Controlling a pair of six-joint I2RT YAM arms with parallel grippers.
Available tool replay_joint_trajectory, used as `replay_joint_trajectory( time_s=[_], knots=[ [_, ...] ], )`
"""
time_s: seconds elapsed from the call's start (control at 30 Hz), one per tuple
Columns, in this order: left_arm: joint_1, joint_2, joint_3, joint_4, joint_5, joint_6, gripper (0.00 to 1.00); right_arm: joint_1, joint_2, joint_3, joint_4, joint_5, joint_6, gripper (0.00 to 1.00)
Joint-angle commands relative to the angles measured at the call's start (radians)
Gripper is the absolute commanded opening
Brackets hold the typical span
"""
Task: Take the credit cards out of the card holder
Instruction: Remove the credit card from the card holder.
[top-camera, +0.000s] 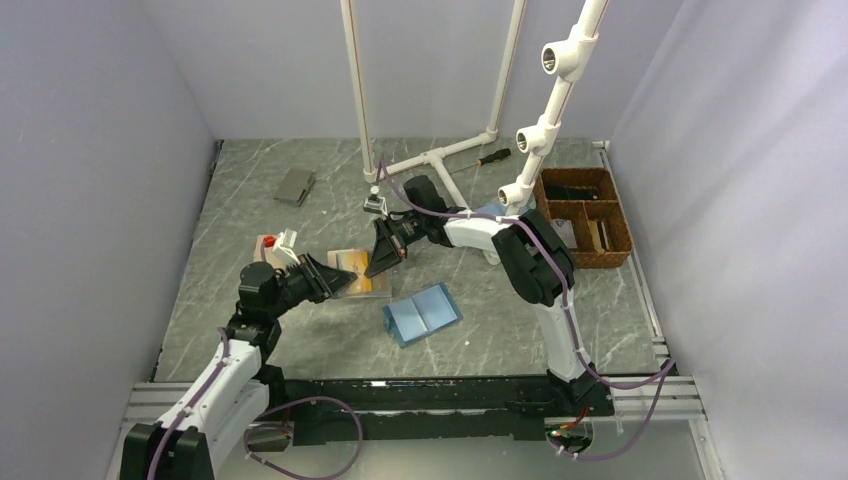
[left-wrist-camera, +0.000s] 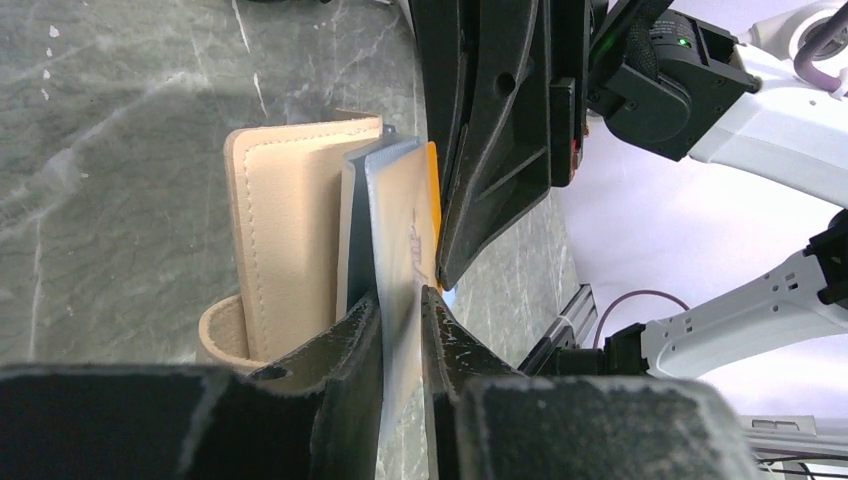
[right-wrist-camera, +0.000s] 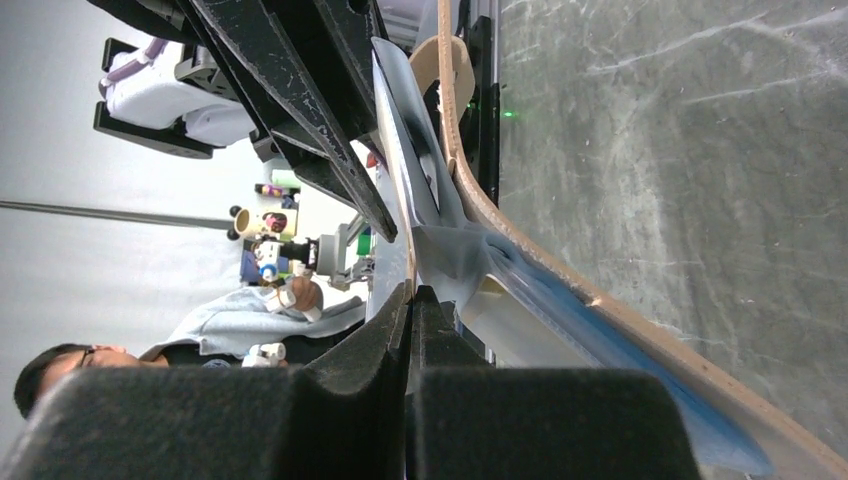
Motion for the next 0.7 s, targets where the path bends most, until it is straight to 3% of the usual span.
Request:
replay_joint_trajectory(
  time_s=[0.0, 0.37, 0.53, 0.67],
  knots=[
    [0.016, -0.021, 0.024, 0.005, 0.020, -0.015, 0.23, 0.004, -0.059, 0.028, -0.048, 0.001, -0.065, 0.00],
    [0.070, -0.090, 0.014, -0.079, 0.002, -0.020, 0.20, -0.002, -0.043, 0.064, -0.180, 0.043, -0.174, 0.00],
    [0.097, -0.090, -0.011, -0.048, 0.026, -0.033, 0.00, -0.011, -0.035, 0.070, -0.220, 0.052, -0.199, 0.00],
    [0.117, -0.097, -0.021, -0.059, 0.028, -0.034, 0.00, -0.016, -0.031, 0.072, -0.239, 0.057, -0.219, 0.00]
  ],
)
